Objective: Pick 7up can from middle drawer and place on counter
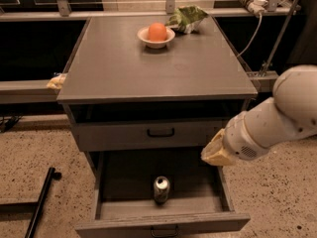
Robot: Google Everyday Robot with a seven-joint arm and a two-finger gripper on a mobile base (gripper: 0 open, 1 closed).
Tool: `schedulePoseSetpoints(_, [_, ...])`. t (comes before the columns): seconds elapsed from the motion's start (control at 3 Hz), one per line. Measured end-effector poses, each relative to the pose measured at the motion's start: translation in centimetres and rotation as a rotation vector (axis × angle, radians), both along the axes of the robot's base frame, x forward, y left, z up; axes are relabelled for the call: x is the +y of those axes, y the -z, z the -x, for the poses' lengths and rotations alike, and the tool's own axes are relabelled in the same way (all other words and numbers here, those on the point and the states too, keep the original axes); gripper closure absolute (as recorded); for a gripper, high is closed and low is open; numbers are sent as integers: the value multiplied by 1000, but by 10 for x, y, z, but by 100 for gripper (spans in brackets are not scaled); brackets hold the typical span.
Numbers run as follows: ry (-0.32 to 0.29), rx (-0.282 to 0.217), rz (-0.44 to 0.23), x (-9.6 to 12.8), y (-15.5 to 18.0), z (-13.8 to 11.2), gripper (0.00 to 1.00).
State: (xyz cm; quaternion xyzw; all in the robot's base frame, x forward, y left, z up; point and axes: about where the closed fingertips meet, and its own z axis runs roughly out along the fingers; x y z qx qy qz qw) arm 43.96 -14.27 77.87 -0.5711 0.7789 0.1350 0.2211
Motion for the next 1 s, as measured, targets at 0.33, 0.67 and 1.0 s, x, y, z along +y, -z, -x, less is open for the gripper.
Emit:
schedulePoseSetpoints(0.33, [30, -50, -19, 3, 5, -18, 100])
schedulePoseSetpoints(0.67, [30, -50, -19, 3, 5, -18, 100])
schedulePoseSetpoints(1.0, [24, -63, -3, 4, 18, -16, 100])
